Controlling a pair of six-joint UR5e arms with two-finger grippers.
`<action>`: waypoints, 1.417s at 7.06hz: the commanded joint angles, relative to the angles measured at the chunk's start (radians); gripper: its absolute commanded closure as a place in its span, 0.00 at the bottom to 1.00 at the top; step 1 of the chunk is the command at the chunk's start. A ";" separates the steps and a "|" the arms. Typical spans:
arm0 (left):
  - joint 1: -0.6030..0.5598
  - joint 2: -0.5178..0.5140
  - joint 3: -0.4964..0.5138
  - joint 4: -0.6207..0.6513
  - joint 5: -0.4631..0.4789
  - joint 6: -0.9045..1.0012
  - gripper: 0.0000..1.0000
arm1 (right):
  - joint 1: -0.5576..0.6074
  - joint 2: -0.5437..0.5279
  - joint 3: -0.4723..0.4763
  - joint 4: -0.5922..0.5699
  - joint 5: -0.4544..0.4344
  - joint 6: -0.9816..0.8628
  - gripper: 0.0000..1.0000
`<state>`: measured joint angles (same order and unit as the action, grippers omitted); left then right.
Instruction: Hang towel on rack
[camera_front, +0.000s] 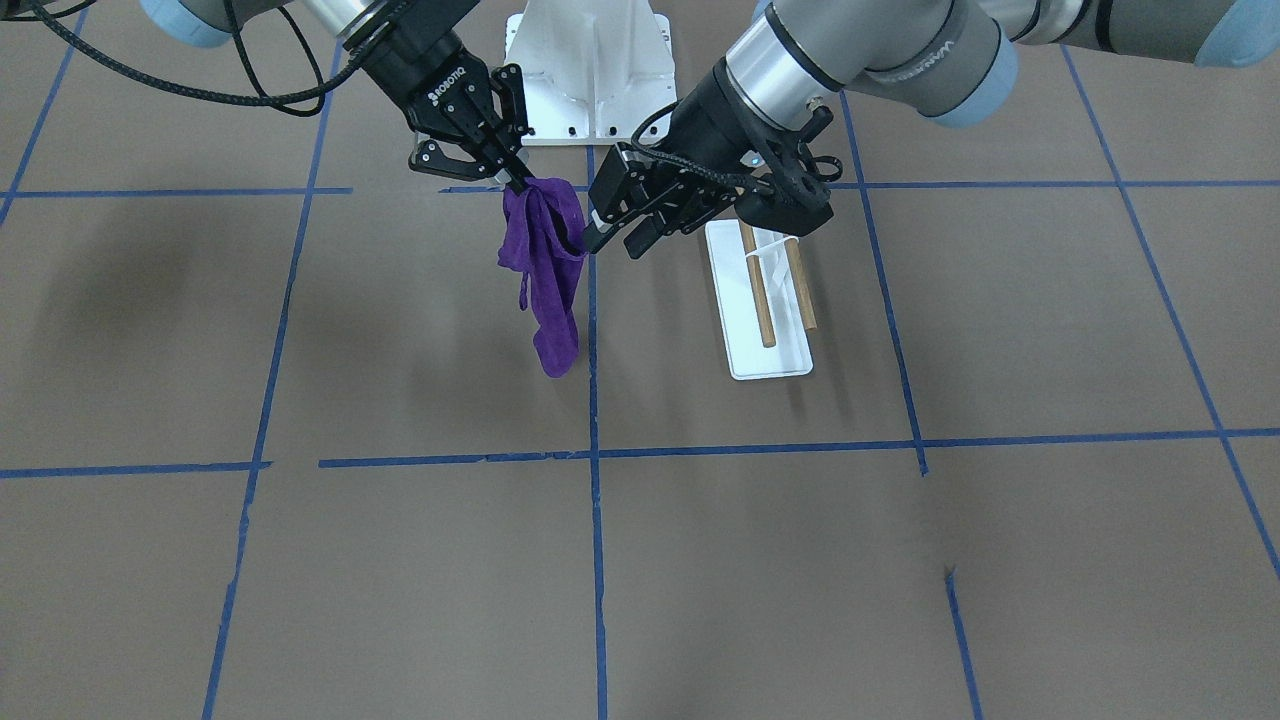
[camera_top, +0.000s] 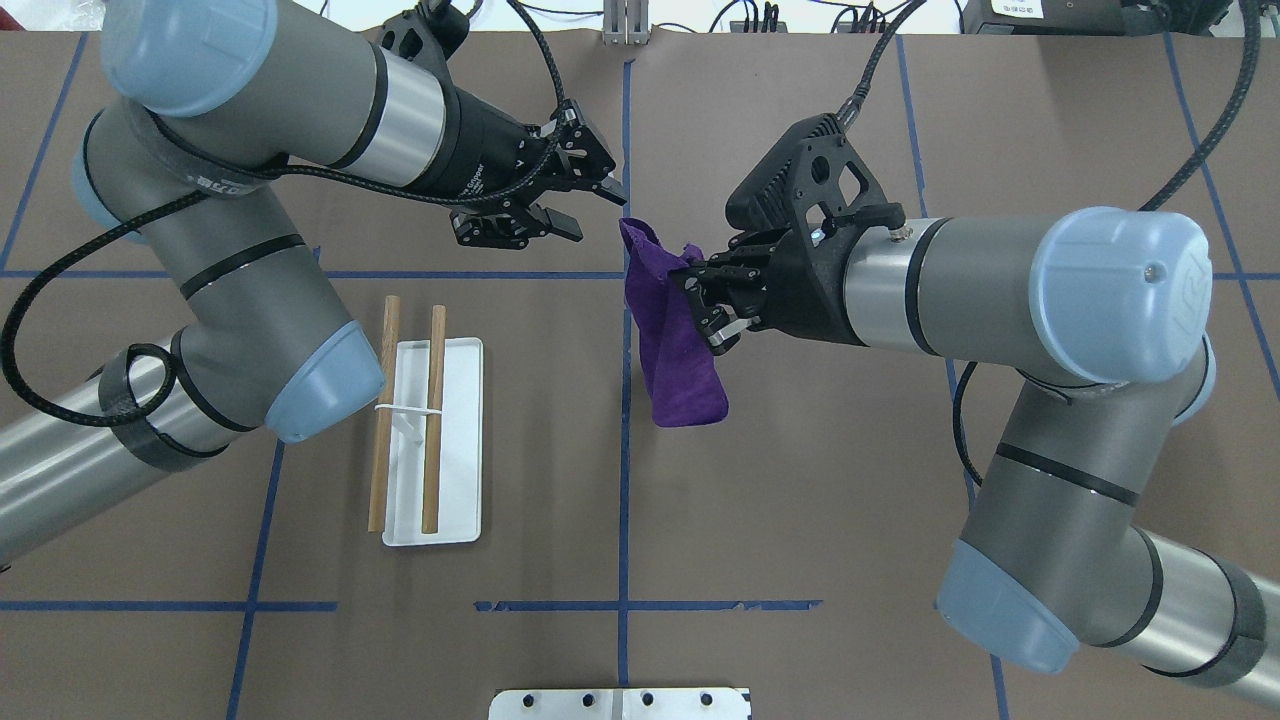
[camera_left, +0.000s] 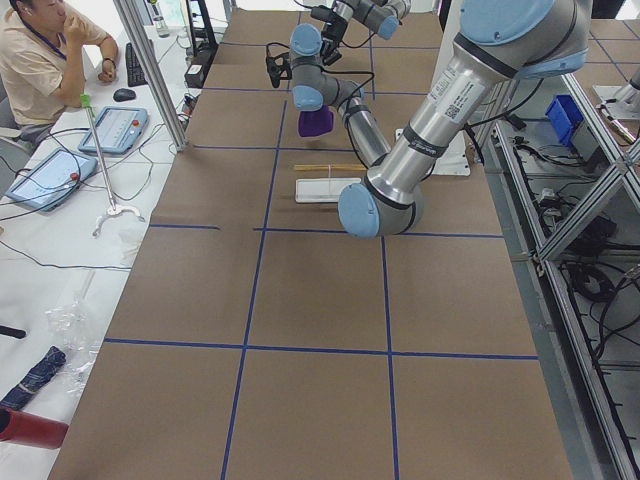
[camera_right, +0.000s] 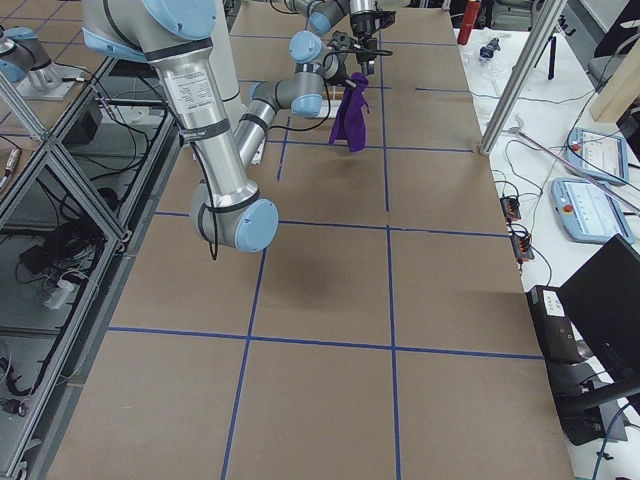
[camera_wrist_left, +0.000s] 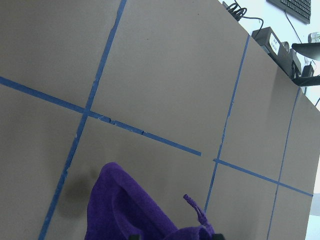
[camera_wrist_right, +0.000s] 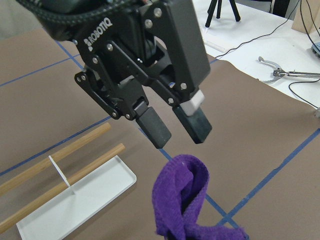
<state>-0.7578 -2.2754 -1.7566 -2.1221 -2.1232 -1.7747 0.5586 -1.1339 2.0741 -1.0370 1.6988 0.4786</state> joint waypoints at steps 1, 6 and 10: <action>0.005 -0.010 0.017 0.001 0.002 -0.026 0.43 | -0.014 0.003 0.003 0.000 -0.022 0.000 1.00; 0.041 -0.007 0.003 -0.001 0.006 -0.052 0.66 | -0.014 0.005 0.001 0.000 -0.024 0.000 1.00; 0.041 -0.007 0.000 -0.009 0.008 -0.046 1.00 | -0.016 0.005 0.000 0.000 -0.022 -0.003 1.00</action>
<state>-0.7165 -2.2836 -1.7567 -2.1299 -2.1165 -1.8278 0.5435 -1.1284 2.0750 -1.0370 1.6750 0.4768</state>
